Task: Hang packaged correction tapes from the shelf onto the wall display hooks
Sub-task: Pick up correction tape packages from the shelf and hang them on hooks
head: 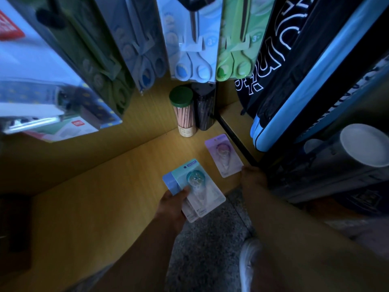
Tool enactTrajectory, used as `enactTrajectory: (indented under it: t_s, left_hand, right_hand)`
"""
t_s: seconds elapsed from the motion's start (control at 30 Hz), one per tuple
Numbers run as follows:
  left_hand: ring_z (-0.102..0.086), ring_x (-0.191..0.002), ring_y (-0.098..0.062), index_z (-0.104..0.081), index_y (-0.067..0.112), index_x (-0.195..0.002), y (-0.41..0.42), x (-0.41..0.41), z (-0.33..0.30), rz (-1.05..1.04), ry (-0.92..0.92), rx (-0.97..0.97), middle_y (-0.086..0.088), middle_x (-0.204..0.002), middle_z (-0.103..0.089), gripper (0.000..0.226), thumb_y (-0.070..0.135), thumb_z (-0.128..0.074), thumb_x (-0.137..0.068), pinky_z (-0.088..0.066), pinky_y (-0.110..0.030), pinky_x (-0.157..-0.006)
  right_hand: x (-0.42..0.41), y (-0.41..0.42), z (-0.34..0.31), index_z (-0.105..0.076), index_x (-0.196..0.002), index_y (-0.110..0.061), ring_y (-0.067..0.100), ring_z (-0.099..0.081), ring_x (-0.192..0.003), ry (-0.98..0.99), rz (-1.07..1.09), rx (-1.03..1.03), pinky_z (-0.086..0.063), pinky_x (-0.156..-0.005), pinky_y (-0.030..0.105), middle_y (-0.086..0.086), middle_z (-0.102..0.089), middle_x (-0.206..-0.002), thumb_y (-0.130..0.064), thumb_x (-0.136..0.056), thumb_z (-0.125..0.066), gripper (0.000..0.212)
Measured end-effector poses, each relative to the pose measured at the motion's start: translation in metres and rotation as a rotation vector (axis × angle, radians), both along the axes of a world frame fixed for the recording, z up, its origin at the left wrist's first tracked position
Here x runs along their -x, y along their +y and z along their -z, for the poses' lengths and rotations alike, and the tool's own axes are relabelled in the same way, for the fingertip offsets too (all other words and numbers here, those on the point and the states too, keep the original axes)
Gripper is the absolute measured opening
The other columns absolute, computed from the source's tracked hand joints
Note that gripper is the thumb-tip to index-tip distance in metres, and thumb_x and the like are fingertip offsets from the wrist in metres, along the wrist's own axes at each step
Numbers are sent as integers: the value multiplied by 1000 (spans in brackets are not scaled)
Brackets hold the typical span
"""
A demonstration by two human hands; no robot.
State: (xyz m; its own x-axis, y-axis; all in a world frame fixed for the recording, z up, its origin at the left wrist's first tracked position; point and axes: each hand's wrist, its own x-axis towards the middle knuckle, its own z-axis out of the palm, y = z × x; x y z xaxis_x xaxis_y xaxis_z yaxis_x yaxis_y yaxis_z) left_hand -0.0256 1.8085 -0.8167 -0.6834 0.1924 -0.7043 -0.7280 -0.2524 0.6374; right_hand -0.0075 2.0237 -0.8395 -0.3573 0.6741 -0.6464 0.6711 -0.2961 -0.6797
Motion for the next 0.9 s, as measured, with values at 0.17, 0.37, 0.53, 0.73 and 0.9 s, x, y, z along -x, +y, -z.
enactTrajectory:
  t_s: [0.17,0.37,0.53,0.73,0.9]
  left_hand:
    - [-70,-80,-29,-65,7,-109,-2,1,0,-3,-5,-2,-16,-97,-73,20,0,-53,-94,-55,-46,-80]
    - [-71,-81,-30,-64,6,-116,-3,2,0,3,-12,3,-18,-101,-72,24,1,-53,-94,-56,-48,-81]
    - [-67,-93,-36,-60,2,-125,-6,4,-2,3,-23,-5,-26,-119,-65,32,2,-53,-94,-50,-56,-92]
    - [-62,-108,-42,-58,0,-127,-12,8,0,3,-44,18,-28,-122,-64,33,3,-54,-94,-47,-59,-98]
    - [-63,-104,-40,-60,0,-124,-17,10,0,-10,-30,18,-27,-120,-65,31,1,-53,-94,-46,-58,-99]
  right_hand:
    - [18,6,12,-52,-129,-4,32,-53,-123,-113,-246,-155,-43,-95,34,15,-55,-133,-25,-87,-66,48]
    - [24,-7,21,-34,-143,-9,30,-45,-131,-298,-521,-299,-39,-103,40,14,-43,-143,-54,-79,-67,85]
    - [31,-11,20,-57,-123,-11,25,-63,-106,-175,-338,-220,-52,-86,35,4,-64,-119,-80,-36,-70,112]
    - [47,-12,13,-53,-127,-10,28,-60,-110,-345,-403,-269,-48,-83,34,10,-58,-124,-77,-50,-71,104]
    - [45,-15,10,-47,-133,-11,28,-57,-115,-370,-417,-325,-42,-81,31,10,-55,-128,-70,-57,-74,100]
